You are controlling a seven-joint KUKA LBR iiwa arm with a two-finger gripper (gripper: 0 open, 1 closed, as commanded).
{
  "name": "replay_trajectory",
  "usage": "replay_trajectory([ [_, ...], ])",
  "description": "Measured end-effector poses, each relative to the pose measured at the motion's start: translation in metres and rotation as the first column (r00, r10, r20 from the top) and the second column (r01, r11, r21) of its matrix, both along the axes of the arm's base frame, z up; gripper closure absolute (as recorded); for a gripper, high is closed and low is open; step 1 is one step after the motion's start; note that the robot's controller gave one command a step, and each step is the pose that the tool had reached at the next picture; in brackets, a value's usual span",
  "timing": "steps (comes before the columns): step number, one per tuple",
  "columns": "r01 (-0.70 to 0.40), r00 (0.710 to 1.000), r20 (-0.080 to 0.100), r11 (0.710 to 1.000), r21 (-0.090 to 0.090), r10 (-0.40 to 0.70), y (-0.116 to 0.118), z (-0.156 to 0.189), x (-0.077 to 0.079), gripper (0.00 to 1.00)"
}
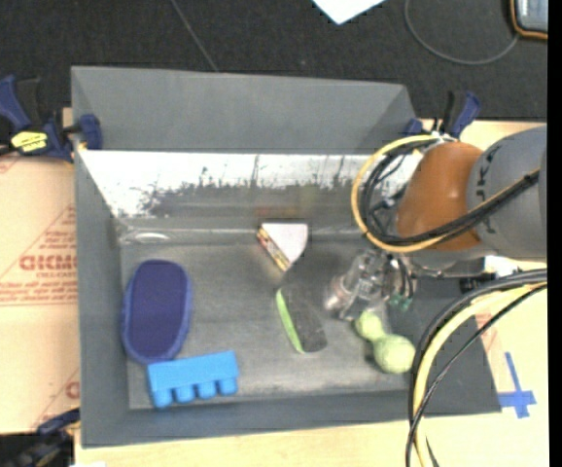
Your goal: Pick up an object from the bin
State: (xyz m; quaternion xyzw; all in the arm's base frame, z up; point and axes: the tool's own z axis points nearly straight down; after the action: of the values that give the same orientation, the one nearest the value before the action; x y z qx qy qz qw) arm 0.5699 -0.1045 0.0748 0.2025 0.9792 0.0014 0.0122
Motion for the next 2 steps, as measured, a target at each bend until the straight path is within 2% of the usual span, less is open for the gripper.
replay_trajectory([
  [1,-0.001,1.0,-0.002,1.0,0.001,0.001,0.0,0.01,-0.001,1.0],
  [2,-0.003,1.0,0.005,1.0,-0.001,0.003,-0.001,0.021,0.0,1.0],
])
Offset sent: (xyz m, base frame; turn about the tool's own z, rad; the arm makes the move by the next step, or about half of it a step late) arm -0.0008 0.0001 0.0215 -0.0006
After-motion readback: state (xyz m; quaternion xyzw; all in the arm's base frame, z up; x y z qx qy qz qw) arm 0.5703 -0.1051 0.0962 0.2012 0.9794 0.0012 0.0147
